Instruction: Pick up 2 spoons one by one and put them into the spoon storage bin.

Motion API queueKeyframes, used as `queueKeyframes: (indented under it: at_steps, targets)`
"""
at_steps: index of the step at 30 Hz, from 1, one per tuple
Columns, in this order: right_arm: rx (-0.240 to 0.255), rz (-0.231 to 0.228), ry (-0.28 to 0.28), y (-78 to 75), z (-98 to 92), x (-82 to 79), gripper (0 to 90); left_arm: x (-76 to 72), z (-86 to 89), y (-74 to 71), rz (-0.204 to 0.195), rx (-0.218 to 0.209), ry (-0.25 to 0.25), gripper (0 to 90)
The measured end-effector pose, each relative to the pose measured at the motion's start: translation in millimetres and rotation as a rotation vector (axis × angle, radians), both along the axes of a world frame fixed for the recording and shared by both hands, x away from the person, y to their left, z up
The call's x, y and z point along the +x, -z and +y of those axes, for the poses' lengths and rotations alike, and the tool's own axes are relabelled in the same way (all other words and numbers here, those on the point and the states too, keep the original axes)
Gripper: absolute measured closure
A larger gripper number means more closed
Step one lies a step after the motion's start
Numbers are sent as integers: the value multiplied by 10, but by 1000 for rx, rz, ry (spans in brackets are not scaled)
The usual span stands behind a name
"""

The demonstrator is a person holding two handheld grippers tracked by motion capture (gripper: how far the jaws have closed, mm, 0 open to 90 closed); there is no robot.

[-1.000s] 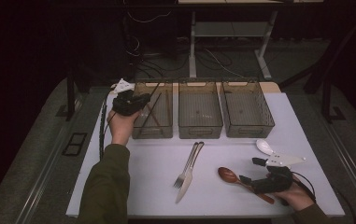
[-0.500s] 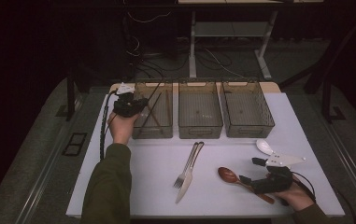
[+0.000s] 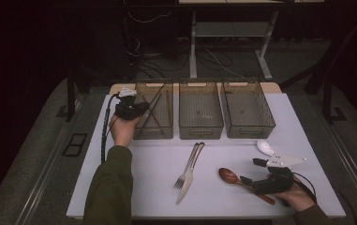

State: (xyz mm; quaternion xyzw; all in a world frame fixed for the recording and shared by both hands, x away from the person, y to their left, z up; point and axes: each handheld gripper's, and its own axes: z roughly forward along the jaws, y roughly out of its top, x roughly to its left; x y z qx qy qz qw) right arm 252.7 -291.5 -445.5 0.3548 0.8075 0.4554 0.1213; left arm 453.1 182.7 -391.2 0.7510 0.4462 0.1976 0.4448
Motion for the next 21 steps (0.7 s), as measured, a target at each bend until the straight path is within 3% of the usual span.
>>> queueKeyframes:
  at_steps: [7,21]
  targets:
    - [-1,0,-1,1,3,0,115,-12,1,-23,-9,-8,-6,749]
    - [-2,3,-1,3,6,0,115,-131,-42,-174,-26,-13,50,601]
